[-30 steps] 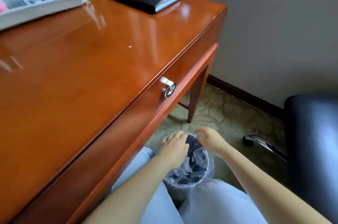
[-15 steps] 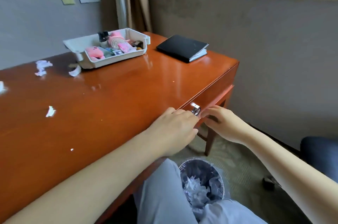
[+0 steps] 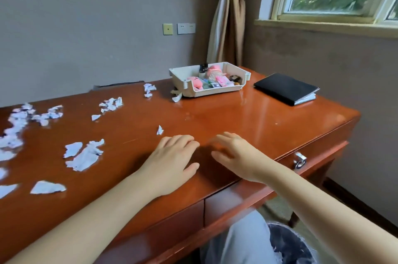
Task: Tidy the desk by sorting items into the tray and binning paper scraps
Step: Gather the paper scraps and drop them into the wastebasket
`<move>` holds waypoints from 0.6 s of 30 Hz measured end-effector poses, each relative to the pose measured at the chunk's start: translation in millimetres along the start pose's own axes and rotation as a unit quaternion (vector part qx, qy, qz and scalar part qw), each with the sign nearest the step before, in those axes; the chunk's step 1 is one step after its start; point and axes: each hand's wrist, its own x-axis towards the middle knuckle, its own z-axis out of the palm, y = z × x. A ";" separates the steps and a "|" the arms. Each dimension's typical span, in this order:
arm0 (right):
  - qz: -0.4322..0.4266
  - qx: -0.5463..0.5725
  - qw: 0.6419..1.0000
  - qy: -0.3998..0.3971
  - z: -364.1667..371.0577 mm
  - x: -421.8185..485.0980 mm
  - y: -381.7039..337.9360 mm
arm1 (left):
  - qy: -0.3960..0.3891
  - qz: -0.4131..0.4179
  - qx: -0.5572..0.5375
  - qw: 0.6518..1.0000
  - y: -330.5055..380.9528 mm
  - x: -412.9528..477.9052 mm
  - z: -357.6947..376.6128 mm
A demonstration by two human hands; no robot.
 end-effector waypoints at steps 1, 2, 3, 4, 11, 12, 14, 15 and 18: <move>0.000 0.008 1.000 -0.024 8.0 6.6 -8.5 | 0.001 -0.024 0.002 1.000 -8.9 -7.1 0.7; -0.004 0.010 0.999 -0.048 16.5 13.0 -16.0 | -0.001 -0.049 0.006 0.999 -17.8 -14.2 1.0; -0.009 0.006 0.997 -0.071 25.0 19.2 -23.2 | -0.002 -0.073 0.012 0.997 -26.3 -20.5 1.0; -0.017 -0.005 0.996 -0.088 33.0 24.6 -29.9 | -0.002 -0.095 0.017 0.995 -34.4 -26.6 1.0; -0.038 -0.100 0.989 -0.107 69.0 74.8 -60.1 | -0.006 -0.279 0.109 0.954 -86.1 -55.9 5.7; -0.032 -0.105 0.988 -0.109 72.2 83.9 -62.2 | -0.014 -0.309 0.106 0.945 -92.7 -56.1 6.9; -0.020 -0.113 0.987 -0.111 78.9 101.9 -65.7 | -0.023 -0.355 0.086 0.931 -105.0 -53.6 10.2; -0.016 -0.117 0.987 -0.112 82.2 110.5 -67.4 | -0.022 -0.371 0.073 0.925 -111.0 -51.3 12.0; -0.013 -0.123 0.986 -0.114 91.3 135.1 -71.5 | 0.000 -0.400 0.040 0.916 -130.1 -38.4 17.2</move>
